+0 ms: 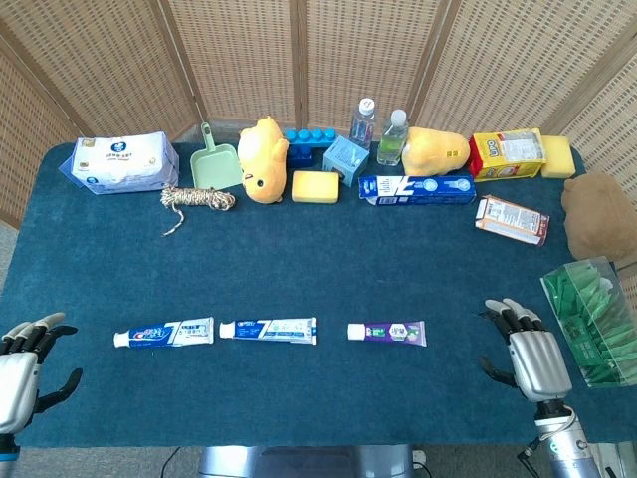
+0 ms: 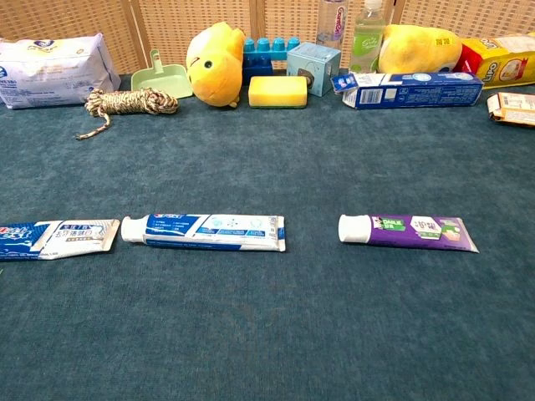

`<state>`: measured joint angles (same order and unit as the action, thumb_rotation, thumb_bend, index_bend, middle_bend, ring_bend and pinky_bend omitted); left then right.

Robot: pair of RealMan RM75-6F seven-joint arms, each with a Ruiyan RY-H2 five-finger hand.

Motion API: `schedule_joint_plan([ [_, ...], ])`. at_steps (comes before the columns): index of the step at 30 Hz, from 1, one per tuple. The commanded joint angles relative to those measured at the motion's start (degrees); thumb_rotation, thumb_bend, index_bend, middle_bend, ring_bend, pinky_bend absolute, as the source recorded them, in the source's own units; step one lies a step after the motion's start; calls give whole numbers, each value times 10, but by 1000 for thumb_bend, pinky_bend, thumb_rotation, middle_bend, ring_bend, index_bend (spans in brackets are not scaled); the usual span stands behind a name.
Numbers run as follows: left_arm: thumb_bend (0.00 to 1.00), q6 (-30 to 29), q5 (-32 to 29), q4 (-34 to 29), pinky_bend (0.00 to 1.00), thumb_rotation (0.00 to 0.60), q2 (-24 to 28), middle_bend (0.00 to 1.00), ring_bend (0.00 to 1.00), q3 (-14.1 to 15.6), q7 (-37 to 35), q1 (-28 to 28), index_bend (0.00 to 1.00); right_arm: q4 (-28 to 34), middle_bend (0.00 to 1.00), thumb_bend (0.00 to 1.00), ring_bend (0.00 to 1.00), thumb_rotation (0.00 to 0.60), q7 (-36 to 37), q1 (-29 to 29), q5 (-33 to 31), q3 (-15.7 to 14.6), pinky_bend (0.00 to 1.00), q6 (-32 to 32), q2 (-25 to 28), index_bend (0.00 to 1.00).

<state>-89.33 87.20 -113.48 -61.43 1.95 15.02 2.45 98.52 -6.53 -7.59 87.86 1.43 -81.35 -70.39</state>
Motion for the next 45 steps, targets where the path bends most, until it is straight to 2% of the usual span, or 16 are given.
schedule_joint_plan([
  [1,262,3,-1,-1,155,600,-1,220,200,0,2,-1,292,1,223,262,148,600,0,0,0,0,200,1,0,274],
  [14,261,-8,22,-8,154,600,7,220,201,1,3,1,286,9,226,265,153,600,5,3,-2,-3,200,1,3,273],
  [23,261,3,43,-27,154,600,18,221,201,-5,1,-14,287,31,227,264,154,600,-12,-14,0,-2,200,30,-4,262],
  [30,261,27,43,-43,154,600,15,220,202,-25,-10,-42,287,55,227,262,155,600,-56,-53,-4,8,200,82,-36,252],
  [37,262,38,28,-25,154,600,13,220,202,-32,-17,-51,287,58,227,246,156,600,-103,-87,-35,22,200,129,-71,253],
  [42,261,54,5,-19,154,600,9,220,202,-36,-11,-60,288,31,227,240,168,600,-164,-114,-79,38,200,158,-114,254],
  [45,261,60,-2,-18,154,600,7,219,202,-37,-8,-64,287,17,227,238,168,600,-174,-121,-97,41,200,165,-131,254],
])
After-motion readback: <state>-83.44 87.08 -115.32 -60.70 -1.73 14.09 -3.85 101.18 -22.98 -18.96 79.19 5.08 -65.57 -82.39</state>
